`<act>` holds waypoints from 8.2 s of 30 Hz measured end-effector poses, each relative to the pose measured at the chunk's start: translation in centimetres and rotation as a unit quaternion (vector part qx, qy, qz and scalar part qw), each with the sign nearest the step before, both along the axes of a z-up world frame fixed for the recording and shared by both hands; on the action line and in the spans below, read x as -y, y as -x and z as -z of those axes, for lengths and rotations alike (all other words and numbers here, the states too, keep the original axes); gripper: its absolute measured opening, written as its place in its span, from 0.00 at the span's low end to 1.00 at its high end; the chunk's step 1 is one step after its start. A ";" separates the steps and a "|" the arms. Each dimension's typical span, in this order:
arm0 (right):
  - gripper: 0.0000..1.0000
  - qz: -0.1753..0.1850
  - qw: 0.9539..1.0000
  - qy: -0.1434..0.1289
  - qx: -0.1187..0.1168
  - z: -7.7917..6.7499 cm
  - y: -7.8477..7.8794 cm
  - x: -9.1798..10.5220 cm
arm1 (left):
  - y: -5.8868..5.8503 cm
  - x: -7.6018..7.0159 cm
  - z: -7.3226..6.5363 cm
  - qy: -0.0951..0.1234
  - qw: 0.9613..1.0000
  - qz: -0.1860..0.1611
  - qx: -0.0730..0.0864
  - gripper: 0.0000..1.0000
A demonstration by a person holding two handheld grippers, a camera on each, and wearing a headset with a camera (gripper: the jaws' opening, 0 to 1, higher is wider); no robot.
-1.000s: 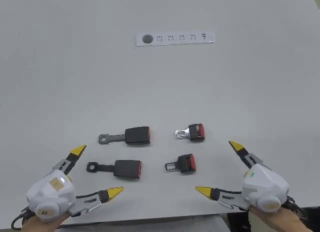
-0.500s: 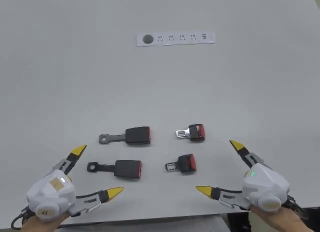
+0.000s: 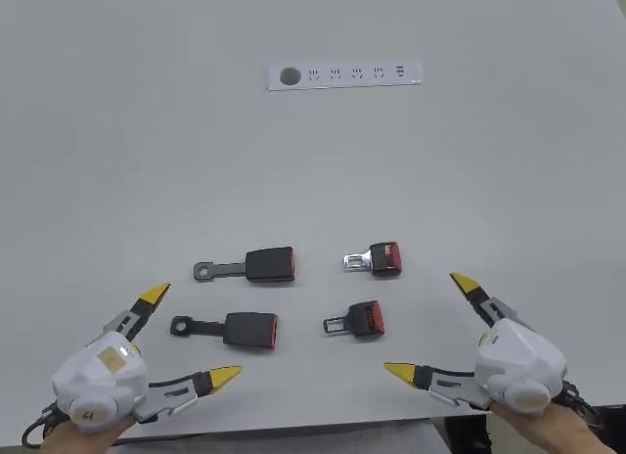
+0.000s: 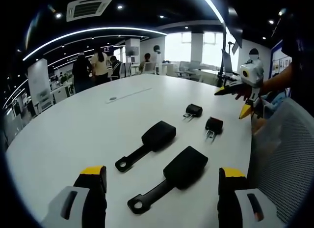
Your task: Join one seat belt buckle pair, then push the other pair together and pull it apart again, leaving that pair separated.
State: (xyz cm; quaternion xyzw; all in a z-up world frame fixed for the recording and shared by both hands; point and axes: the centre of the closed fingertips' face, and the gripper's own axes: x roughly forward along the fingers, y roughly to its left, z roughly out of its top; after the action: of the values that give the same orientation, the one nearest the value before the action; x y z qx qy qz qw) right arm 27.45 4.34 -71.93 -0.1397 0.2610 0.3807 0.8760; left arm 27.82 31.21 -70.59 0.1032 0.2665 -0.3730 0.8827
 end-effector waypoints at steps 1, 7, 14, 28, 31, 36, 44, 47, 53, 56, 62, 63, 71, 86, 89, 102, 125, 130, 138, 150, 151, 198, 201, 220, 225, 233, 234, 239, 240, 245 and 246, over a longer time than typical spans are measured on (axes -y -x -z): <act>0.99 0.000 1.000 0.000 0.000 0.0 0.0 0.0 | 0.0 -0.1 0.1 0.000 1.000 0.000 0.000 0.96; 0.99 -0.002 1.000 0.001 0.000 0.0 0.0 -0.1 | 0.0 -0.2 0.2 -0.001 1.000 0.002 0.000 0.96; 0.99 -0.002 1.000 0.003 0.001 0.0 -0.1 0.0 | 0.0 -0.6 0.5 -0.003 1.000 0.002 -0.001 0.95; 0.98 -0.005 1.000 0.007 0.002 0.0 0.0 0.1 | 0.0 -0.5 0.6 -0.007 1.000 0.009 0.001 0.94; 0.96 -0.011 1.000 0.006 0.004 -0.1 0.0 0.1 | 0.1 -0.4 0.5 -0.014 1.000 0.018 0.002 0.90; 0.93 -0.024 1.000 0.012 0.004 -0.2 -0.1 0.2 | 0.0 -0.2 0.3 -0.023 0.999 0.032 0.003 0.87; 0.84 -0.063 0.997 0.033 0.006 -0.1 -0.4 0.1 | 0.1 0.6 0.2 -0.049 0.995 0.081 0.001 0.81; 0.78 -0.082 0.996 0.038 0.008 -0.1 -0.4 -0.1 | 0.0 0.7 0.8 -0.056 0.994 0.097 -0.002 0.77; 0.71 -0.111 0.993 0.049 0.010 -0.2 -0.7 -0.6 | 0.1 1.3 1.1 -0.069 0.989 0.134 -0.004 0.69; 0.67 -0.129 0.990 0.054 0.012 -0.1 -0.8 -0.9 | 0.0 1.5 1.5 -0.078 0.985 0.152 -0.007 0.66; 0.60 -0.166 0.984 0.063 0.004 0.2 -0.8 -1.6 | 0.1 2.1 2.1 -0.096 0.977 0.191 -0.013 0.60; 0.59 -0.174 0.983 0.065 0.001 0.3 -0.7 -1.7 | 0.1 2.2 2.2 -0.101 0.974 0.202 -0.013 0.60; 0.54 -0.229 0.970 0.078 -0.016 0.8 -0.3 -2.6 | 0.5 2.9 2.9 -0.120 0.959 0.253 -0.031 0.53; 0.43 -0.317 0.941 0.105 -0.046 2.1 0.1 -4.3 | 1.2 4.5 4.1 -0.161 0.923 0.343 -0.066 0.42; 0.41 -0.335 0.934 0.114 -0.052 2.6 0.3 -4.6 | 1.4 4.7 4.2 -0.169 0.917 0.354 -0.072 0.40; 0.37 -0.370 0.917 0.132 -0.063 4.1 0.4 -5.0 | 1.3 4.6 5.0 -0.183 0.907 0.370 -0.084 0.34; 0.31 -0.351 0.924 0.133 -0.077 4.9 0.3 -5.8 | 1.0 4.3 5.6 -0.174 0.914 0.348 -0.110 0.32; 0.30 -0.348 0.925 0.134 -0.075 4.9 0.3 -5.8 | 0.9 4.0 6.3 -0.173 0.915 0.347 -0.113 0.32; 0.29 -0.342 0.928 0.129 -0.073 4.9 0.2 -5.9 | 1.0 4.2 6.2 -0.171 0.917 0.341 -0.120 0.32; 0.28 -0.339 0.930 0.128 -0.069 4.7 0.3 -6.1 | 1.1 4.4 6.0 -0.176 0.914 0.343 -0.124 0.32; 0.28 -0.339 0.929 0.128 -0.068 4.7 0.3 -6.2 | 1.1 4.4 6.0 -0.176 0.914 0.343 -0.124 0.32; 0.29 -0.332 0.935 0.104 -0.073 4.3 0.5 -11.6 | 1.1 4.3 6.1 -0.182 0.911 0.345 -0.133 0.32; 0.29 -0.332 0.935 0.102 -0.073 4.3 0.5 -11.9 | 1.1 4.2 6.3 -0.180 0.912 0.344 -0.134 0.32; 0.29 -0.336 0.934 0.095 -0.076 4.5 0.7 -13.7 | 1.1 4.1 6.5 -0.180 0.911 0.345 -0.135 0.31; 0.29 -0.335 0.935 0.091 -0.073 4.6 0.7 -14.4 | 1.0 4.0 6.6 -0.180 0.912 0.344 -0.134 0.31; 0.28 -0.332 0.936 0.098 -0.065 4.5 0.7 -14.4 | 1.0 4.1 6.8 -0.177 0.913 0.343 -0.134 0.31; 0.28 -0.332 0.936 0.098 -0.064 4.5 0.7 -14.4 | 1.0 4.2 6.6 -0.177 0.912 0.344 -0.134 0.31; 0.28 -0.334 0.935 0.099 -0.065 4.4 0.7 -14.4 | 1.1 4.2 6.4 -0.181 0.911 0.346 -0.134 0.31; 0.28 -0.335 0.935 0.100 -0.063 4.4 0.7 -14.4 | 1.1 4.2 6.4 -0.182 0.910 0.347 -0.134 0.31; 0.27 -0.337 0.934 0.101 -0.061 4.4 0.7 -14.4 | 1.1 4.3 6.4 -0.181 0.911 0.345 -0.134 0.31; 0.27 -0.338 0.934 0.101 -0.060 4.4 0.7 -14.4 | 1.1 4.3 6.5 -0.180 0.912 0.345 -0.133 0.31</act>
State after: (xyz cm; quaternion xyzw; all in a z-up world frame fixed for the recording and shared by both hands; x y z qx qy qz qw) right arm 26.76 18.71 -76.30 -0.2839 0.2879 0.6334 0.6598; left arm 26.76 26.90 -77.10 0.2953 0.3923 -0.6099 0.6220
